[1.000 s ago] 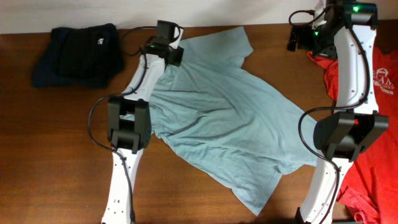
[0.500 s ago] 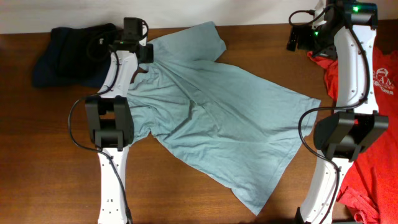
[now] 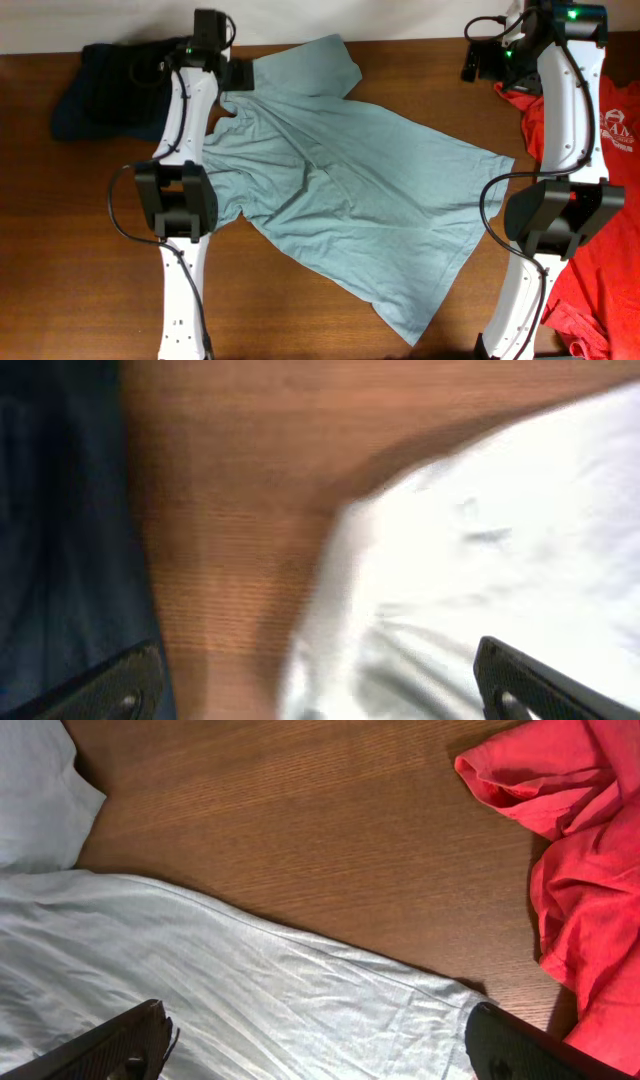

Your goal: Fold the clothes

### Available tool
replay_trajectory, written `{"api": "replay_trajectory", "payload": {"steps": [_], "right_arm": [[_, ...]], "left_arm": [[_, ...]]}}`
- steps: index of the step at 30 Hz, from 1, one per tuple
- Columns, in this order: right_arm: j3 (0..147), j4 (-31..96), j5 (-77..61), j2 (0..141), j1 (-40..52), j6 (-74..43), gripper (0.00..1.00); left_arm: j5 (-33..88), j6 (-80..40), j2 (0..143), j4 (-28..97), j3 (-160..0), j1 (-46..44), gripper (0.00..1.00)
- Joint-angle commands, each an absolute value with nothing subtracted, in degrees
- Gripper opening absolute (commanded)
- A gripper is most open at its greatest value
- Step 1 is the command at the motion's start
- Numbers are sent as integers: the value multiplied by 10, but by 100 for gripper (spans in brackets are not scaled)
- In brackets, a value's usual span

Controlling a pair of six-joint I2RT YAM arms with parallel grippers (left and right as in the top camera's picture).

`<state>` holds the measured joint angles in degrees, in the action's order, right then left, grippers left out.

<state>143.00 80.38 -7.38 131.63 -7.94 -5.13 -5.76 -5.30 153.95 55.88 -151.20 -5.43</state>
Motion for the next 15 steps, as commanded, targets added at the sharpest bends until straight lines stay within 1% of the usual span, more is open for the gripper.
{"api": "replay_trajectory", "payload": {"steps": [1,10,12,15], "right_arm": [[1437,803,-69,1312,-80,-49,99],[1437,801,-69,1312,-80,-49,99],[1437,774,-69,1312,-80,-49,99],[1437,778,-112,1312,-79,-49,99]], "left_arm": [[-12,-128,1466,620,-1578,-60,99],[-1,-143,1324,777,-1609,-58,99],[-6,-143,1293,808,-1609,-55,99],[-23,-143,1254,846,-1609,-54,99]]}}
